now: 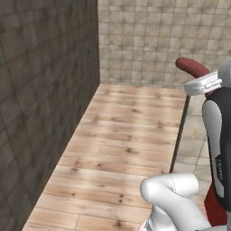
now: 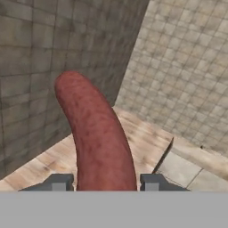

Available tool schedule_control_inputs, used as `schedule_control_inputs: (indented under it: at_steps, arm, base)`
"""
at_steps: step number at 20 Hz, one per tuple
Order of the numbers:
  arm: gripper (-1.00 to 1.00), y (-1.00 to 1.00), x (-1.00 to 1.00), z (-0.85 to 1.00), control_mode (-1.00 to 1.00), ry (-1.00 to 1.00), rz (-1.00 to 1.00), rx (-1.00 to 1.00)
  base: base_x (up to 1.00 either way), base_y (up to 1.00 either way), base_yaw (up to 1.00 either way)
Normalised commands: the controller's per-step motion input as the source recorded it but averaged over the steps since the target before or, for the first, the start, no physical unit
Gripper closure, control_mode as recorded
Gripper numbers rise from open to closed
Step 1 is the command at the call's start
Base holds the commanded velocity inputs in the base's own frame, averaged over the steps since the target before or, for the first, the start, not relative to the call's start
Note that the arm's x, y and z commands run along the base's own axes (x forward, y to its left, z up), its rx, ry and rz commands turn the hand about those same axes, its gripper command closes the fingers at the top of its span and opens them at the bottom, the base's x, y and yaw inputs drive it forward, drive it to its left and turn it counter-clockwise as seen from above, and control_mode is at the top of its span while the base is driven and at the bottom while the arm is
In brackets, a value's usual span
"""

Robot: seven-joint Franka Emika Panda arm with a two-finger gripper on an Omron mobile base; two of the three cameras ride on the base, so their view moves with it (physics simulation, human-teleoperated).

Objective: Move the hot dog bun to the plate on the dining table and place the condiment next to that plate. Then navigate to the fridge and take the sausage and place it on the plate as well.

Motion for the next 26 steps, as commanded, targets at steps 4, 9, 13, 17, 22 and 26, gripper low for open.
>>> schedule_control_inputs:
  at_steps: [4,9,13,17,22,26]
  arm:
    - [1.00,0.00,0.00,0.00,1.00,0.00,0.00,0.00]
    - [1.00,0.00,0.00,0.00,1.00,0.00,0.00,0.00]
    - [1.00,0.00,0.00,0.00,1.00,0.00,0.00,0.00]
    - [1.00,0.00,0.00,0.00,1.00,0.00,0.00,0.00]
    - [1.00,0.00,0.00,0.00,1.00,0.00,0.00,0.00]
    - [1.00,0.00,0.00,0.00,1.00,0.00,0.00,0.00]
  base:
    - [1.00,0.49,-0.27]
    - [1.00,0.61,-0.31]
    - [1.00,0.42,-0.34]
    - [1.00,0.21,-0.39]
    - [1.00,0.14,-0.44]
    - [1.00,0.14,-0.45]
